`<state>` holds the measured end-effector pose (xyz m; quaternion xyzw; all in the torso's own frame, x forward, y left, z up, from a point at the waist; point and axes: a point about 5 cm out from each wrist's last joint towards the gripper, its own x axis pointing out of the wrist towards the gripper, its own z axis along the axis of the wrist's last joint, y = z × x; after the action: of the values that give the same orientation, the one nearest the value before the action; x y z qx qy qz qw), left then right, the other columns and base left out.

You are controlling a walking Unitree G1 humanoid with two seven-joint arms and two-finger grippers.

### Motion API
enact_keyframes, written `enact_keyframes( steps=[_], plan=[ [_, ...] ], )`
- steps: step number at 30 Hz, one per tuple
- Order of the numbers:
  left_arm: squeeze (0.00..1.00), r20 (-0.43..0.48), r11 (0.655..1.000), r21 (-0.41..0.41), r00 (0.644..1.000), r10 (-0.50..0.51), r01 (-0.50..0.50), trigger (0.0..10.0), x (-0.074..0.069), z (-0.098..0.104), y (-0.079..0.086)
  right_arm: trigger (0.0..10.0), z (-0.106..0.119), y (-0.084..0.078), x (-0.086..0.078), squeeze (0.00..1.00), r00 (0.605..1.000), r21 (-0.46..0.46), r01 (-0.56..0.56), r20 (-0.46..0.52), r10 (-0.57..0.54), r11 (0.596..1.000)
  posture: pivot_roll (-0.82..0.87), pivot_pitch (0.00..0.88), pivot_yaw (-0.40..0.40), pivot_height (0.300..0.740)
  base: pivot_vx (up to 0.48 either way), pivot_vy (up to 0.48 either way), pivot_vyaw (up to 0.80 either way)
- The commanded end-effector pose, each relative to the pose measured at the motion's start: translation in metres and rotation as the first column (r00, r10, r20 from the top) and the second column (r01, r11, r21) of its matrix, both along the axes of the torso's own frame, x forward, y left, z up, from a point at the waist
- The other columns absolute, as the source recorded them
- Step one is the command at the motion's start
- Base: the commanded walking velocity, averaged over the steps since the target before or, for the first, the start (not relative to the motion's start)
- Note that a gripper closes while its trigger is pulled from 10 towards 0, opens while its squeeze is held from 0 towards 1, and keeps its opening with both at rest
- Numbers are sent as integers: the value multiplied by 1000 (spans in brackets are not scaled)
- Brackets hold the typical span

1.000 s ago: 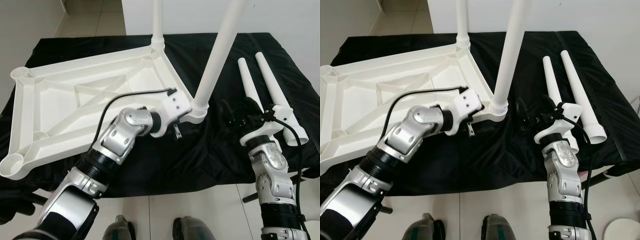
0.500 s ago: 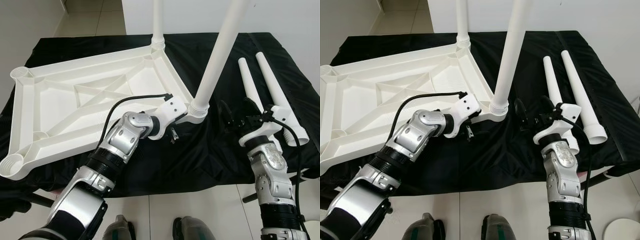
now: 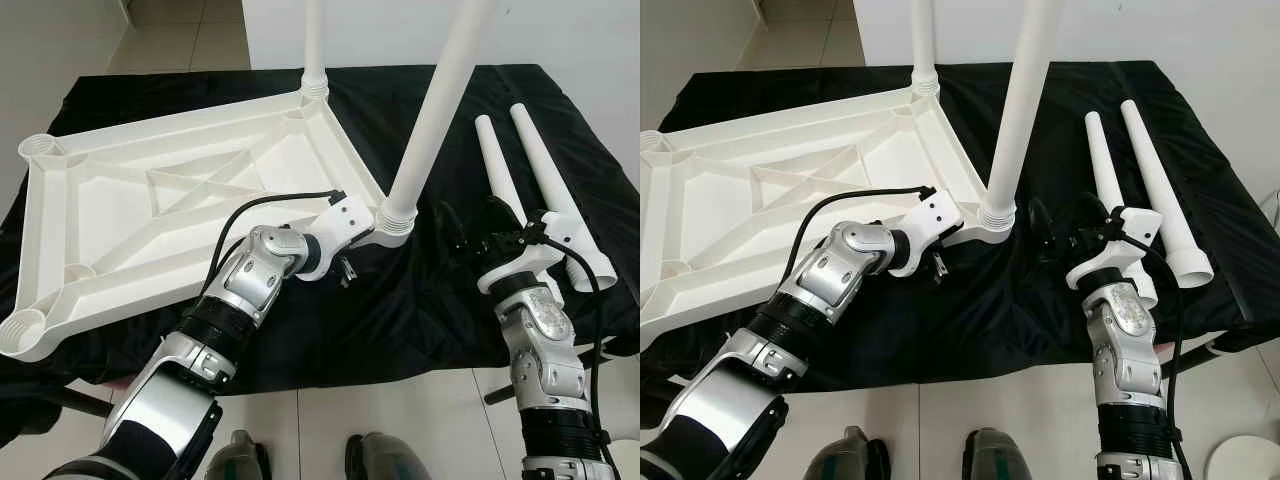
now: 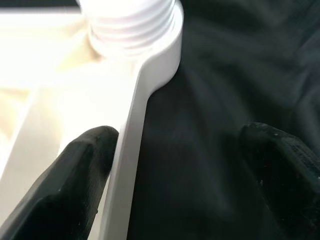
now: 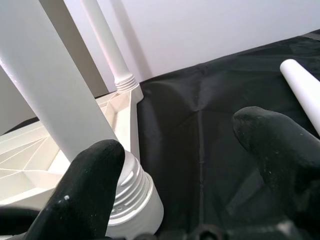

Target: Building children table

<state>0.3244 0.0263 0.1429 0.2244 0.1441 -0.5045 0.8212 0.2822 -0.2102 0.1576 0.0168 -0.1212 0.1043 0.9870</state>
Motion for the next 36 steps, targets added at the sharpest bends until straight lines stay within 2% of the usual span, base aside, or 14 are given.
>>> enact_keyframes(
  steps=[1,3,7,10,18,21,25,32,36],
  plan=[
    [0,97,982,19,977,188,-191,10000,3,-7,7,10000,-1,1,-2,0,1000,-6,-12,-11,12,1000,-194,72,49,740,0,0,0],
    [0,90,984,16,981,174,-176,10000,1,-7,7,10000,-2,1,-2,0,1000,-6,-12,-12,12,1000,-194,72,49,740,0,0,0],
    [0,63,997,38,996,66,-68,10000,-12,-10,7,10000,-2,0,-2,0,1000,-8,-10,-13,10,1000,-191,71,48,740,0,0,0],
    [0,58,998,38,997,49,-52,10000,-14,-10,7,10000,-2,0,-2,0,1000,-8,-10,-13,10,1000,-192,71,49,740,0,0,0],
    [0,19,994,-25,995,-103,103,10000,-33,0,1,10000,-1,-1,-1,0,1000,-13,-13,-11,13,1000,-190,68,47,740,0,0,0],
    [0,19,993,-29,993,-117,118,10000,-34,1,0,10000,-1,-1,0,0,1000,-14,-13,-11,13,1000,-190,68,47,740,0,0,0],
    [0,2,980,-84,983,-181,181,10000,-45,8,-5,10000,-2,0,0,0,1000,-16,-15,-13,15,1000,-187,68,49,740,0,0,0],
    [0,-16,974,-73,976,-217,216,10000,-52,5,-5,10000,-1,-1,0,0,1000,-17,-13,-12,13,1000,-188,70,50,740,0,0,0],
    [0,-22,980,-64,981,-191,189,10000,-52,2,-5,10000,-1,-2,0,0,1000,-19,-11,-12,11,1000,-188,72,52,740,0,0,0]
  ],
)
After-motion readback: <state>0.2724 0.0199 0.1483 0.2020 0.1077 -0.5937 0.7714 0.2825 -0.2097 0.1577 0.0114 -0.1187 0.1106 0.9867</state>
